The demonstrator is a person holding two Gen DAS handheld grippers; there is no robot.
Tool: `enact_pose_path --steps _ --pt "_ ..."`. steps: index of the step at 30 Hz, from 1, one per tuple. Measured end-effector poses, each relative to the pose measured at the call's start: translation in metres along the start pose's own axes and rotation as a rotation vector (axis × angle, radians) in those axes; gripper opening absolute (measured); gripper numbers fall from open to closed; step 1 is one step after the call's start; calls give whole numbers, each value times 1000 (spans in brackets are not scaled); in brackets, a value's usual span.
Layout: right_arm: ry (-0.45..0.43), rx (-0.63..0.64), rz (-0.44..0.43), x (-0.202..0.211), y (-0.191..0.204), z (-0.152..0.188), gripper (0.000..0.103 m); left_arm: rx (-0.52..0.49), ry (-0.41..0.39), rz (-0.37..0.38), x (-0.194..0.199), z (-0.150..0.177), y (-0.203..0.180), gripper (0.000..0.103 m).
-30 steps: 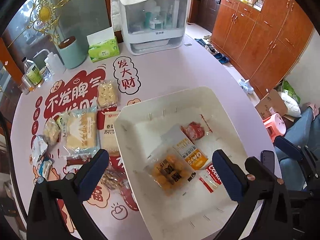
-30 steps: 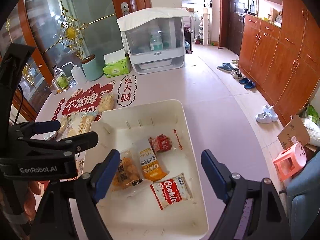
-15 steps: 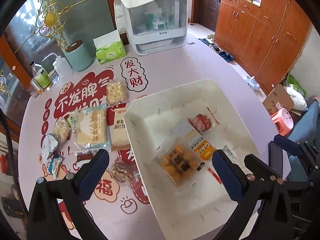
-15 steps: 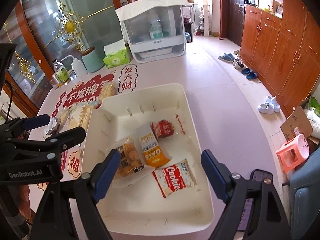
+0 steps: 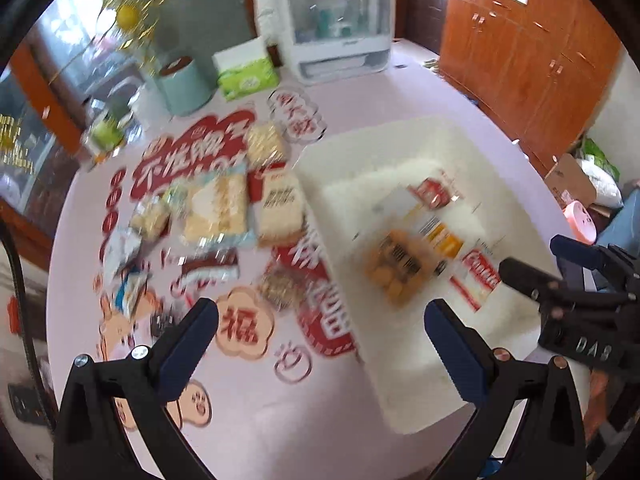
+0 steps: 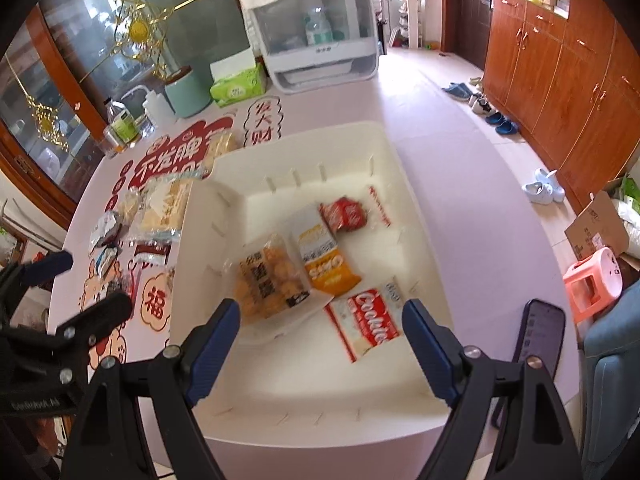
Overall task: Organize snacks
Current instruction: 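Move both tools back over the remaining snacks on the table, then grasp the white printed snack bag with the left tool while the right grasps the large cracker pack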
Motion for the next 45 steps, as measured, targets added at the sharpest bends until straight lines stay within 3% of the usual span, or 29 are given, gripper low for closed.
enact_pose_path --steps 5,12,17,23,29,33,39,45 --pt "21 34 -4 -3 23 4 84 110 4 -3 11 26 45 102" --pt "11 104 -12 4 75 -6 84 225 -43 -93 44 46 136 102" --pt "-31 160 -3 15 117 -25 84 305 -95 -128 64 37 215 102" --pt "-114 220 -14 27 194 -67 84 337 -123 -114 63 7 293 102" --pt "-123 229 -44 -5 271 -104 91 390 -128 -97 28 -27 365 102" --pt "-45 198 -27 -68 315 -121 94 489 -100 -57 -16 -36 404 102" --pt "43 158 35 -137 335 -130 94 546 -16 -32 -81 -32 418 102" --pt "46 191 109 -159 344 -131 101 536 44 -29 -118 -24 421 102"
Point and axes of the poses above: each gripper's, at about its wrist camera, not at the fingertips, and x roughly against the way its jaws point, y to its left, z to its underside, the point moved 9 cm from there along -x, roughly the way its jaws point, and after that the axes turned 15 degrees about z, right-handed, at the moved point
